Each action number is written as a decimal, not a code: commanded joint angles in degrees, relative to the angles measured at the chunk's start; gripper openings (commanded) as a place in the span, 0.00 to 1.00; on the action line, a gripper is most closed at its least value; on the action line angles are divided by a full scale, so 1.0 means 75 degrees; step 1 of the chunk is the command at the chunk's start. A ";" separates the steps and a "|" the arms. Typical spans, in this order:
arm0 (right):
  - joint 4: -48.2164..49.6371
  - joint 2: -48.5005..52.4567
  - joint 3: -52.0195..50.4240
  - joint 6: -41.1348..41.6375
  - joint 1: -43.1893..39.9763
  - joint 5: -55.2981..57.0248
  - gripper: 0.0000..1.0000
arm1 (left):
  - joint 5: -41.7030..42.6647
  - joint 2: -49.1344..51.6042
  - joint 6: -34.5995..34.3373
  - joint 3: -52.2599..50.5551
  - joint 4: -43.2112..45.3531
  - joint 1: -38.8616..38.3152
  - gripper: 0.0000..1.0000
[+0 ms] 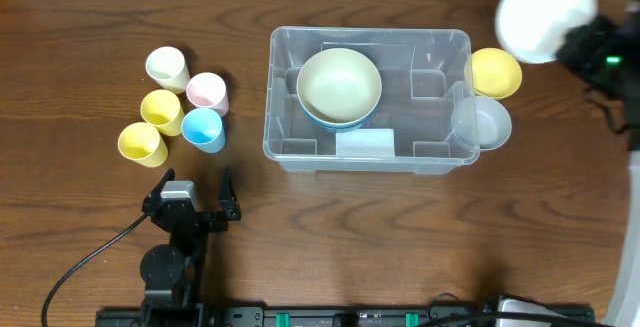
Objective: Pack container
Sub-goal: 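Grip the white bowl with the right gripper and lift, then lower the white bowl into the right side of the bin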
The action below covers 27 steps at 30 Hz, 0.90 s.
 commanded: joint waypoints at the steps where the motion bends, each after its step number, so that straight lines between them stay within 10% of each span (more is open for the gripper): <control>1: -0.0216 0.0545 -0.0052 -0.0344 0.0752 0.0536 0.01 | 0.0047 -0.0047 0.0125 -0.0114 -0.0283 0.0038 0.98; 27: 0.0122 0.4753 -0.0055 -0.0501 0.2037 0.0396 0.01 | 0.0047 -0.0047 0.0125 -0.0114 -0.0283 0.0038 0.98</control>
